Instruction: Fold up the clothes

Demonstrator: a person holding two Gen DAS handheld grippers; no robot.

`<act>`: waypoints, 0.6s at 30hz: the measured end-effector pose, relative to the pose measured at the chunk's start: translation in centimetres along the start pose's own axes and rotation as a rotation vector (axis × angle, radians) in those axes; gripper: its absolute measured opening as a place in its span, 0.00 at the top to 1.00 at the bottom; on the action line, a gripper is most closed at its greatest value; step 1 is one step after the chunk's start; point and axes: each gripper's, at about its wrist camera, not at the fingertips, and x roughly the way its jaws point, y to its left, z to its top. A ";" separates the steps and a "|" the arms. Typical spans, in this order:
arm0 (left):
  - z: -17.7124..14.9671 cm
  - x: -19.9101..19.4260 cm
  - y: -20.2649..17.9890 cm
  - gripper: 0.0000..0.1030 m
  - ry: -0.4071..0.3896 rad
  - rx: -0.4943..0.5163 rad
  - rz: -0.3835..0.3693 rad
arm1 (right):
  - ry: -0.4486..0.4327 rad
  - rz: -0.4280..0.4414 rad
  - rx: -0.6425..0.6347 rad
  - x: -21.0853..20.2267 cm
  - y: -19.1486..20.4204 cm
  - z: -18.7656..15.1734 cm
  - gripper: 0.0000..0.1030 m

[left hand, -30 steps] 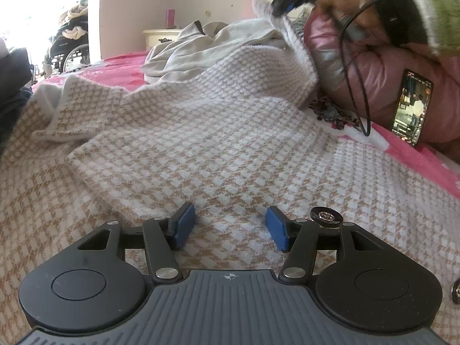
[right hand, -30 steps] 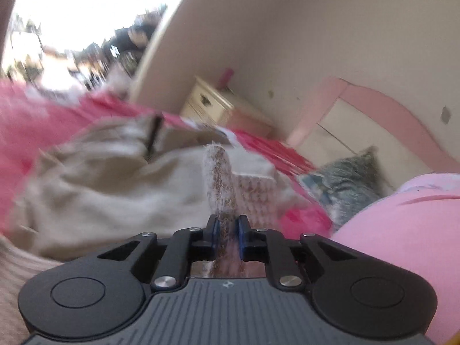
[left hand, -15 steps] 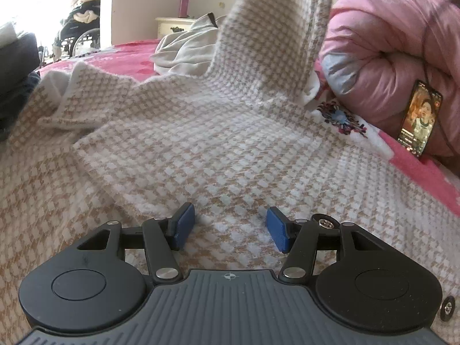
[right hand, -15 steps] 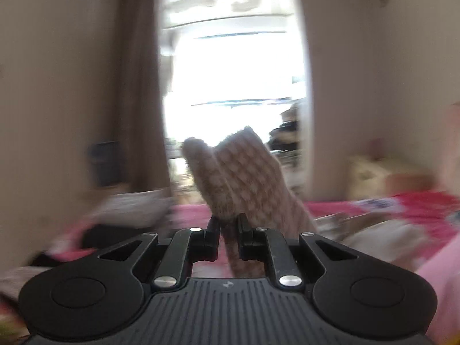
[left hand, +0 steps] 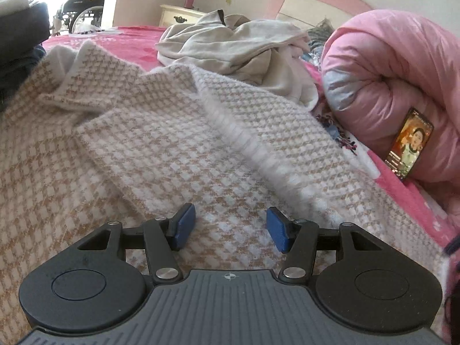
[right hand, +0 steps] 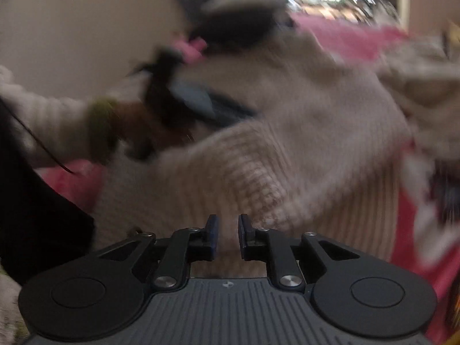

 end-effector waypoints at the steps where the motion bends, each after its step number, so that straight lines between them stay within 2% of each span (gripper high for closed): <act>1: 0.1 -0.2 0.1 0.47 0.002 -0.018 -0.010 | 0.002 -0.003 0.045 0.2 -0.1 -0.6 0.81; 6: 0.4 -1.5 0.9 0.47 0.010 -0.109 -0.062 | -0.143 -0.028 0.371 -0.6 -1.9 -2.7 0.60; 9: 0.3 -2.3 1.2 0.47 0.025 -0.161 -0.112 | -0.247 0.032 0.631 -0.8 -4.0 -4.0 0.53; 12: -0.5 -2.9 0.5 0.47 0.073 -0.168 -0.178 | -0.309 0.114 0.847 -0.1 -5.8 -5.6 0.52; 14: -1.0 -3.4 0.0 0.47 0.093 -0.171 -0.210 | -0.327 0.135 0.959 0.7 -6.8 -6.4 0.51; 18: -1.7 -4.1 0.2 0.47 0.105 -0.259 -0.307 | -0.345 0.182 1.095 2.4 -7.8 -7.7 0.50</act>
